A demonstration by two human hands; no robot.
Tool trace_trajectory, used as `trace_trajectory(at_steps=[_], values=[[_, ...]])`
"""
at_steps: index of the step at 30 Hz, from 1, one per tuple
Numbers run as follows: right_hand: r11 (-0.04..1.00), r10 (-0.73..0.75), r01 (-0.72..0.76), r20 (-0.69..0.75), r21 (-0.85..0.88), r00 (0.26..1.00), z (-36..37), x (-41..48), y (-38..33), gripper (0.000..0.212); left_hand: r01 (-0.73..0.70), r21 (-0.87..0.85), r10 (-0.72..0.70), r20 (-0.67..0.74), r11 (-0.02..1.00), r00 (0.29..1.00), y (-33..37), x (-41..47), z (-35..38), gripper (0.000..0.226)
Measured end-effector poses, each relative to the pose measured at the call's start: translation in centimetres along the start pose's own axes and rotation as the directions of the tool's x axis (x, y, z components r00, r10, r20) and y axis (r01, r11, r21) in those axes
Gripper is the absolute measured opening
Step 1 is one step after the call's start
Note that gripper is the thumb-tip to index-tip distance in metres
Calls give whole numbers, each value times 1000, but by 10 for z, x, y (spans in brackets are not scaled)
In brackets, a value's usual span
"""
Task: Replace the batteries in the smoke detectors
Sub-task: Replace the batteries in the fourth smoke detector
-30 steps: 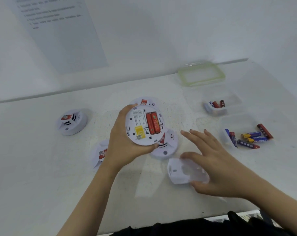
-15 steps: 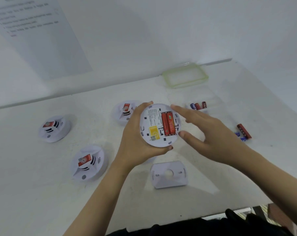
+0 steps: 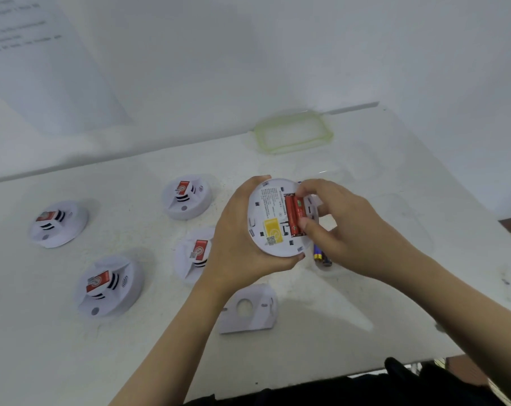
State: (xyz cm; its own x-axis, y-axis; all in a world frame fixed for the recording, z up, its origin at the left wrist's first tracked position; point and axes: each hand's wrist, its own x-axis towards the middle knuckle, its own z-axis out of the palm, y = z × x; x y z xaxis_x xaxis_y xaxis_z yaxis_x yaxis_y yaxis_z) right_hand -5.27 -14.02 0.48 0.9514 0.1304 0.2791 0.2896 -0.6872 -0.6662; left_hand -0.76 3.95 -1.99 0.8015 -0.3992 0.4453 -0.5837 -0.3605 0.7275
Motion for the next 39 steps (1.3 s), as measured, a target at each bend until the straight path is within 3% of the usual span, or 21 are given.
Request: trace_trajectory(at_steps=[3,13,19,22,26,28,34,39], values=[[999,-23,23,-5,-27,1000,-9,3,9,26,1,5,-1,-3,1000,1000,7,3,9,91],[990,-32,20,82,142,996,-31,8,31,23,4,54,-3,-18,999,1000,14,10,33,97],[983,-68,37,163,182,984,-40,9,42,25,28,-4,-28,-1,1000,1000,16,12,45,93],[968,-61,30,118,247,991,-41,5,43,28,47,-78,-49,-26,996,998,18,13,50,91],[979,-132,146,-104,144,986,-31,-1,47,37,39,-204,-44,-21,978,999,20,13,56,91],[975,-146,168,-147,148,978,-29,-2,49,33,38,-199,-44,-27,979,999,20,13,57,92],[973,-91,105,-74,204,993,-37,-2,43,26,51,-138,-61,-75,989,995,17,13,58,91],[955,-55,57,-14,290,998,-40,-2,42,38,54,-45,-58,-84,998,995,18,13,61,91]])
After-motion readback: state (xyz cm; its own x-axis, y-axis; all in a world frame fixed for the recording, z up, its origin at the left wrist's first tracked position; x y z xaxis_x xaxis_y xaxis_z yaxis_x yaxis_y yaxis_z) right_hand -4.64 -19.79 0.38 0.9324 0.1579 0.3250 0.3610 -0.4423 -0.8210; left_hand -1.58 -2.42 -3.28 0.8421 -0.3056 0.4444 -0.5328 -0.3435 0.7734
